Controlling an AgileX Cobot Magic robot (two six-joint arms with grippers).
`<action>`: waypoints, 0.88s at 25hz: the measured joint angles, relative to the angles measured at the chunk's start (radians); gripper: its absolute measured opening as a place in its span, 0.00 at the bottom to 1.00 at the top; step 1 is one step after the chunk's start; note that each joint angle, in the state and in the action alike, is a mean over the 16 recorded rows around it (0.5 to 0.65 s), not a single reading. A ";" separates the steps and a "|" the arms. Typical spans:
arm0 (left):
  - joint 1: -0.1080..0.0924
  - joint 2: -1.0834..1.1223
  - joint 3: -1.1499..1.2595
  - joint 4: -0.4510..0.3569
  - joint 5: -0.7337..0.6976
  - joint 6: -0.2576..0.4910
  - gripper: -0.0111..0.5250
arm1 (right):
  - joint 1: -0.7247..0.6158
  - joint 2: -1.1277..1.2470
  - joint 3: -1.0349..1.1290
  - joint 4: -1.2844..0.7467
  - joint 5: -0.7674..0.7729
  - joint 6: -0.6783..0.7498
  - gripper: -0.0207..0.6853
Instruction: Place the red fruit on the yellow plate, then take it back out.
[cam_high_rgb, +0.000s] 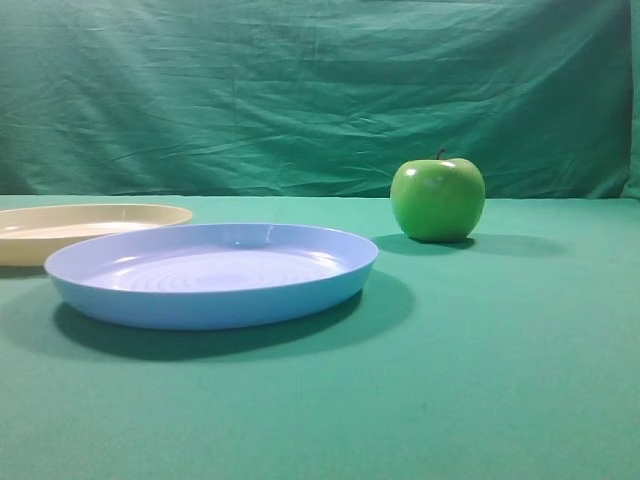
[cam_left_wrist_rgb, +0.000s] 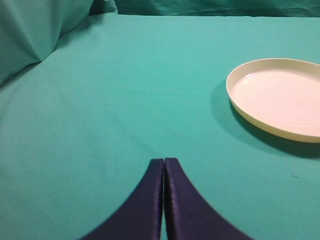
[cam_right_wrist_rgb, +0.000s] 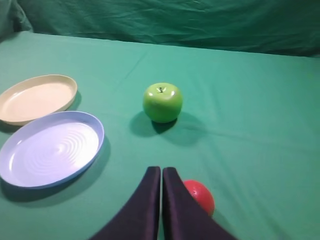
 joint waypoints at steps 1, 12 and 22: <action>0.000 0.000 0.000 0.000 0.000 0.000 0.02 | -0.013 -0.007 0.022 -0.007 -0.020 0.006 0.03; 0.000 0.000 0.000 0.000 0.000 0.000 0.02 | -0.140 -0.073 0.232 -0.024 -0.154 0.023 0.03; 0.000 0.000 0.000 0.000 0.000 0.000 0.02 | -0.152 -0.078 0.339 -0.024 -0.217 0.035 0.03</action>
